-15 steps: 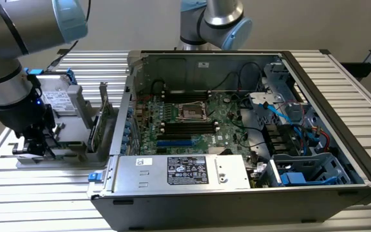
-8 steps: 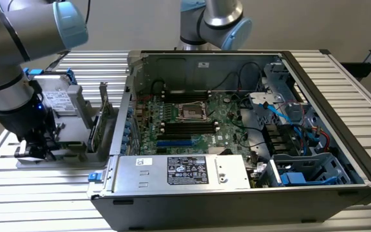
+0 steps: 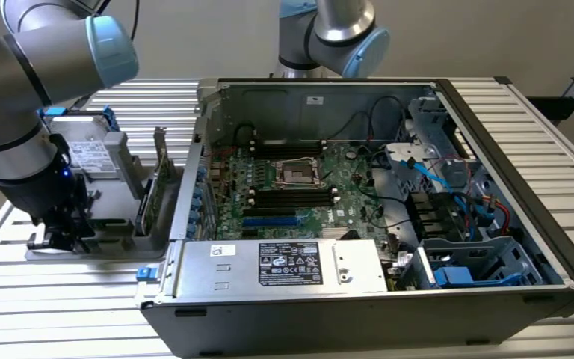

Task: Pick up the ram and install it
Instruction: 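Pick up the ram and move it above insertion slot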

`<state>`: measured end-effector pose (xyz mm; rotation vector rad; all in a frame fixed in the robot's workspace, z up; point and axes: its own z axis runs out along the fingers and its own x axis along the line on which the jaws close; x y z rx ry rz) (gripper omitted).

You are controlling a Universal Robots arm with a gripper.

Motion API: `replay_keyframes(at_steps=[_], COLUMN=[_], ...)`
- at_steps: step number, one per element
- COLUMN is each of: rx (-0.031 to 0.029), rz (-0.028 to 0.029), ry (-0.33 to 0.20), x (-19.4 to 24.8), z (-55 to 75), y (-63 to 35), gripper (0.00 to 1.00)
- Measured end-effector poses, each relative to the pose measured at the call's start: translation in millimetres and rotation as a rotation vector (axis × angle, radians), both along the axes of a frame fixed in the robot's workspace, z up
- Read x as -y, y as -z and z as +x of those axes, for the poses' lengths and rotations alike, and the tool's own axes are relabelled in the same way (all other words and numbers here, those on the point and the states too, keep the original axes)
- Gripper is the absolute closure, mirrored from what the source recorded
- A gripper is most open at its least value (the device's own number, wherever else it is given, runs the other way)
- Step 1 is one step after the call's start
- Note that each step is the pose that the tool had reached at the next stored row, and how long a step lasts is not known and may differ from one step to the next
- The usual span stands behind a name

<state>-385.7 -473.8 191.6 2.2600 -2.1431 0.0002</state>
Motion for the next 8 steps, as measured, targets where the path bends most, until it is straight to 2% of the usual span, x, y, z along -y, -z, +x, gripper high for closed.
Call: replay_keyframes(at_steps=[4,6,8], rx=[-0.0002,0.0001,0.0], rz=[0.0036,0.0086,0.0095], ry=[0.0,0.0,0.0], x=[0.7,1.3,1.4], z=[-0.1,1.6,2.9], y=[0.8,1.0,1.0], gripper=[0.64,0.64,0.64])
